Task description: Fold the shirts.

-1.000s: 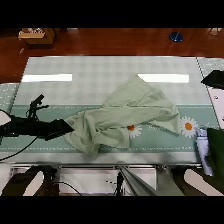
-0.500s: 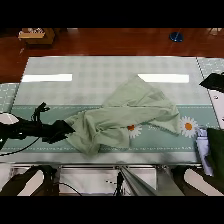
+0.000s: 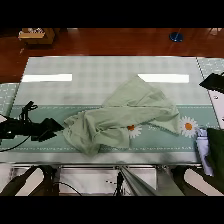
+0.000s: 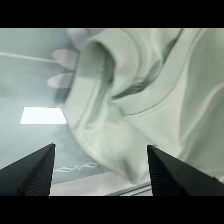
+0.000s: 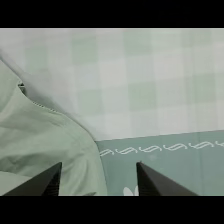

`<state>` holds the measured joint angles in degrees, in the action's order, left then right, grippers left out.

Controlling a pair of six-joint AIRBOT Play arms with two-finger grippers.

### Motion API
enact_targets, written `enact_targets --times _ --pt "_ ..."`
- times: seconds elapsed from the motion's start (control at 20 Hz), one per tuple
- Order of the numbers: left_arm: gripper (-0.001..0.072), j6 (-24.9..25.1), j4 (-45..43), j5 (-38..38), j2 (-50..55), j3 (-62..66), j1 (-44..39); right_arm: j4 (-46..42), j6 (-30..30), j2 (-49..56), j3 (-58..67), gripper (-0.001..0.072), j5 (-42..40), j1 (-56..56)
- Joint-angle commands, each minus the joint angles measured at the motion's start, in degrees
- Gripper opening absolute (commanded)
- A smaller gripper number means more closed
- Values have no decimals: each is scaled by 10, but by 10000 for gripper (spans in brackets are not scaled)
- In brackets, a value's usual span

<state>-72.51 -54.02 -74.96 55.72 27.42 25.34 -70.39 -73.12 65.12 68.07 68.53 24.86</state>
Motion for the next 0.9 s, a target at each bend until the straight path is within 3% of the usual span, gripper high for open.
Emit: enact_targets --times 0.0,0.5,0.65,0.75,0.8,0.85 --pt "708 14 -36 2 12 0 26 0 -1 0 0 543 0 0" --pt "697 39 -34 46 109 -1 -90 -2 -1 0 0 533 1 0" --pt "570 39 -34 66 134 -1 -131 -3 -1 0 0 534 1 0" --pt "569 39 -34 73 153 -1 -154 -7 -1 0 0 533 4 0" --pt "486 40 -35 73 165 -1 -162 -7 -1 -1 0 533 6 0" --pt "348 40 -35 73 177 -1 -168 -7 -1 0 0 534 7 0"
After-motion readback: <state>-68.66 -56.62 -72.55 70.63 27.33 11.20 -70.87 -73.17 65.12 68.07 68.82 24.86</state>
